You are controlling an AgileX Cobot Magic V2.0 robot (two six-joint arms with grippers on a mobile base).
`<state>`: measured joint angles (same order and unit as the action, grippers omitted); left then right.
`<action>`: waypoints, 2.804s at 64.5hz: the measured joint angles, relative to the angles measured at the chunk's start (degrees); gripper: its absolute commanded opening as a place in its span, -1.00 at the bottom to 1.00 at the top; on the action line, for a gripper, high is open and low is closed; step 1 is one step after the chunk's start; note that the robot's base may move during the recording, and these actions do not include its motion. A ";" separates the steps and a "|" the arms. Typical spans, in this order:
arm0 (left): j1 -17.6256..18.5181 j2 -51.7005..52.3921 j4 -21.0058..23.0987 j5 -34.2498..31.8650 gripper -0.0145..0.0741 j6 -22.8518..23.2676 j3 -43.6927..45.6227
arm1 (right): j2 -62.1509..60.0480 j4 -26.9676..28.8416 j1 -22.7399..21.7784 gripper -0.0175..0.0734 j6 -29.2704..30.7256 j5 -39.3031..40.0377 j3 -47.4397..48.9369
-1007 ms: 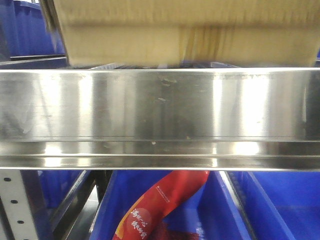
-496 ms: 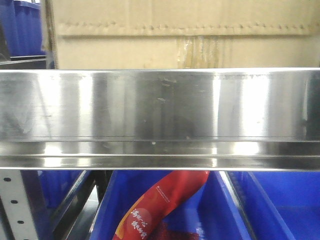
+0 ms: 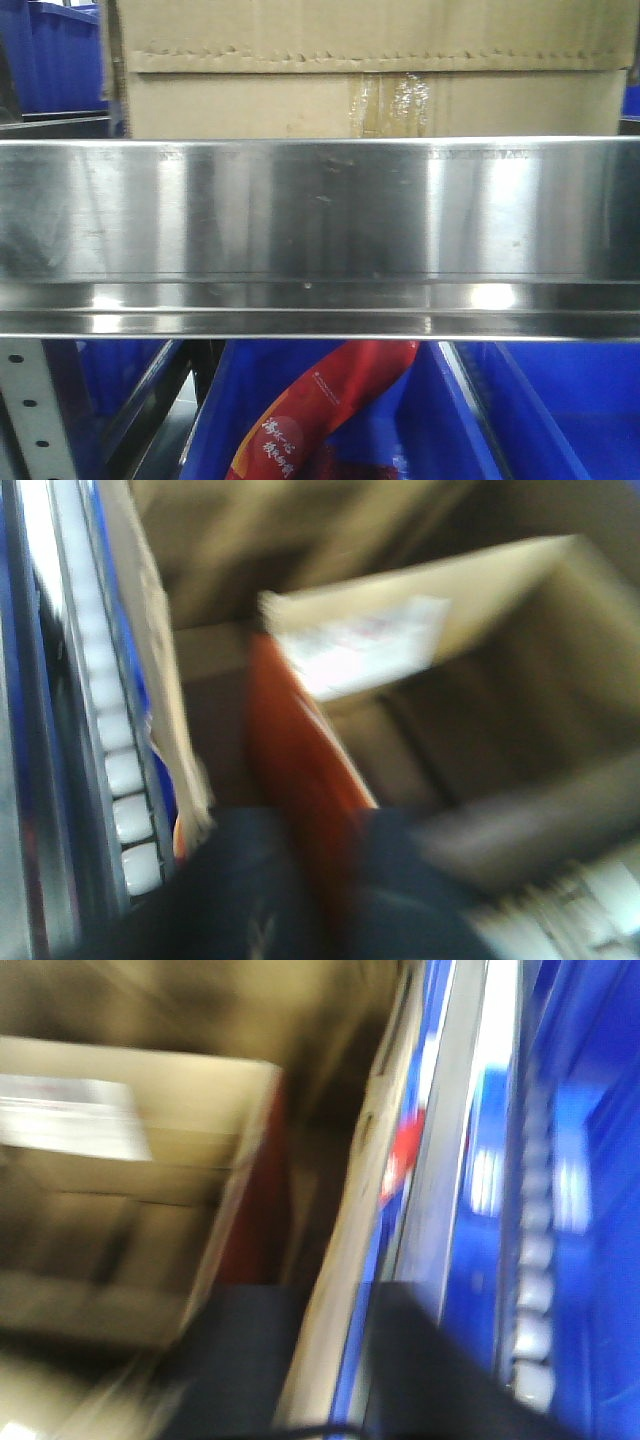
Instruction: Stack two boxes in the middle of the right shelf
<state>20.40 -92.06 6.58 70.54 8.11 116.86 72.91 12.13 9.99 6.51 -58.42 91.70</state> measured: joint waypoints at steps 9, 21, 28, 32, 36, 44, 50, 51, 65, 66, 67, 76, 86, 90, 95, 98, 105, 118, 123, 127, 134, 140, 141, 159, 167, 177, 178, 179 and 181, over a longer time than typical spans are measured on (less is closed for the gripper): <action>1.98 3.73 -0.46 -0.14 -0.92 -1.19 -0.83 | -5.38 0.00 0.00 -0.97 0.00 2.92 -3.61; 9.53 9.13 -8.46 -0.14 -0.92 -1.65 -7.88 | -13.19 0.00 0.00 -0.97 1.47 7.86 -14.24; 12.55 12.85 -13.42 -2.86 -0.92 -0.85 -15.15 | -18.34 0.00 0.00 -0.97 2.38 13.00 -23.53; 12.96 15.16 -14.40 -6.25 -0.92 -0.63 -19.95 | -21.17 0.00 0.00 -0.97 2.52 15.74 -28.81; 13.17 17.78 -14.61 -10.22 -0.92 -0.51 -24.00 | -24.12 0.00 0.00 -0.97 2.64 18.38 -34.06; 13.17 23.66 -15.04 -18.69 -0.92 -0.51 -34.03 | -30.21 0.00 0.00 -0.97 2.87 22.78 -43.72; 13.17 28.77 -15.26 -26.11 -0.92 -0.51 -42.77 | -35.08 0.00 0.00 -0.97 2.97 25.12 -50.06; 13.17 29.52 -15.26 -27.20 -0.92 -0.51 -44.07 | -35.77 0.00 0.00 -0.97 2.97 25.42 -50.89; 13.17 43.32 -15.42 -46.92 -0.92 -0.40 -65.78 | -46.20 0.00 0.00 -0.97 3.07 31.72 -61.70; 13.17 44.16 -15.53 -48.11 -0.92 -0.40 -67.04 | -46.74 0.00 0.00 -0.97 3.07 32.07 -62.22; 13.17 45.01 -15.53 -49.29 -0.92 -0.40 -68.31 | -47.27 0.00 0.00 -0.97 3.07 32.40 -62.73; 13.17 53.06 -15.94 -59.39 -0.92 -0.40 -80.03 | -52.27 -0.10 0.00 -0.97 3.34 35.96 -66.86; 13.17 59.80 -16.14 -66.30 -0.92 -0.40 -88.85 | -54.47 -0.10 0.00 -0.97 3.34 38.08 -68.42; 13.17 61.42 -16.14 -67.19 -0.92 -0.40 -90.76 | -54.57 -0.10 0.00 -0.97 3.34 38.73 -68.42; 13.17 62.39 -16.14 -67.89 -0.92 -0.40 -91.90 | -54.57 -0.10 0.00 -0.97 3.34 39.82 -68.42; 13.17 62.65 -16.14 -67.99 -0.92 -0.40 -92.02 | -54.57 -0.10 0.00 -0.97 3.34 39.94 -68.42; 13.17 62.65 -16.14 -68.64 -0.92 -0.40 -92.11 | -54.57 -0.10 0.00 -0.97 3.34 39.94 -68.42; 13.17 62.65 -16.16 -68.77 -0.92 -0.40 -92.11 | -54.57 -0.10 0.00 -0.97 3.34 40.05 -68.42; 13.17 62.65 -16.16 -68.87 -0.92 -0.40 -92.11 | -54.57 -0.10 0.00 -0.97 3.34 40.05 -68.42; 13.17 62.65 -16.16 -68.92 -0.92 -0.40 -92.11 | -54.57 -0.10 0.00 -0.97 3.34 40.05 -68.42; 13.17 62.65 -16.27 -69.01 -0.92 -0.40 -92.11 | -54.57 -0.10 0.00 -0.97 3.34 40.05 -68.42; 12.71 63.24 -16.27 -68.60 -0.92 -0.40 -92.24 | -54.57 -0.10 0.00 -0.97 3.34 40.05 -68.42; 12.30 63.44 -16.17 -68.26 -0.92 -0.40 -92.39 | -54.57 -0.10 0.00 -0.97 3.34 40.05 -68.42; 0.52 76.07 -9.52 -67.86 -0.92 -7.52 -100.56 | -54.57 -0.10 0.00 -0.97 3.34 40.15 -68.42; -6.13 84.29 -8.88 -67.86 -0.92 -8.11 -106.88 | -54.57 -0.10 0.00 -0.97 3.34 40.15 -68.42; -14.15 91.44 -8.88 -68.01 -0.92 -8.11 -114.33 | -54.57 -0.10 0.00 -0.97 3.34 40.15 -68.42; -14.81 91.54 -8.88 -68.18 -0.92 -8.11 -114.80 | -54.57 -0.10 0.00 -0.97 3.34 40.26 -68.42; -15.45 91.55 -8.88 -68.33 -0.92 -8.11 -115.26 | -54.57 -0.10 0.00 -0.97 3.36 40.27 -68.42; -16.99 91.63 -8.88 -68.76 -0.92 -8.11 -116.09 | -54.57 -0.10 0.00 -0.97 3.36 40.27 -68.42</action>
<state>3.41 -0.43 -2.30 1.78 0.00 0.76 18.34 12.02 9.99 9.87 -18.16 23.28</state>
